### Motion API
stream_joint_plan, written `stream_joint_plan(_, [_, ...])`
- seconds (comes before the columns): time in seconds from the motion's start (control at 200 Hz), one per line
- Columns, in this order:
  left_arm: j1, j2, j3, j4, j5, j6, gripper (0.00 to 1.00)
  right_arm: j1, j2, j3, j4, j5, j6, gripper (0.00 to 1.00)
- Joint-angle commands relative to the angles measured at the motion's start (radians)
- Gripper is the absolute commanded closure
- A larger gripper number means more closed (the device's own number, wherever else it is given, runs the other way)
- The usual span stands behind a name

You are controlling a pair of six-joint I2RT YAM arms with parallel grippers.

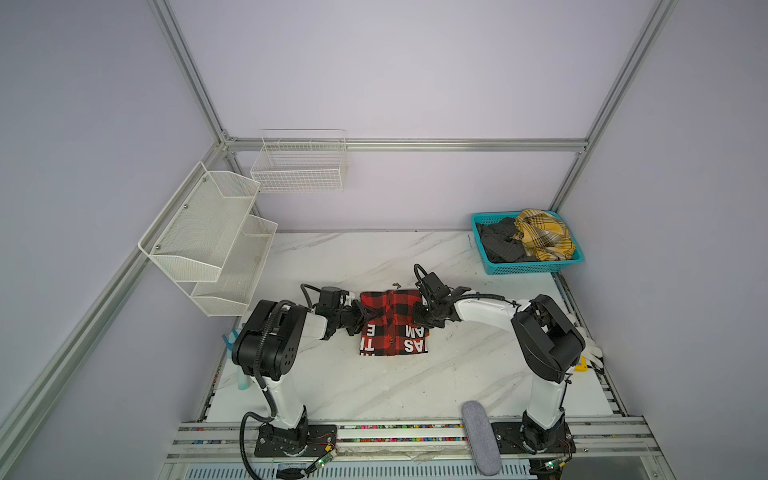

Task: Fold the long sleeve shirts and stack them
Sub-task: 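Hold the folded shirt's sides with both grippers and square them inward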

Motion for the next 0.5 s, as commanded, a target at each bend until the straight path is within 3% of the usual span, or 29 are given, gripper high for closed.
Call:
stream_joint_plan(0.0, [-0.022,-0.045,0.007,-0.015,0.021,-0.026,0.84,0.004,-0.021,0.024,-0.037,0.016,0.003,0.89])
stream_joint_plan(0.495, [-0.006,-0.062,0.006,-0.033,0.030,0.024,0.92,0.003,-0.174,0.039,-0.111,0.109,0.025,0.89])
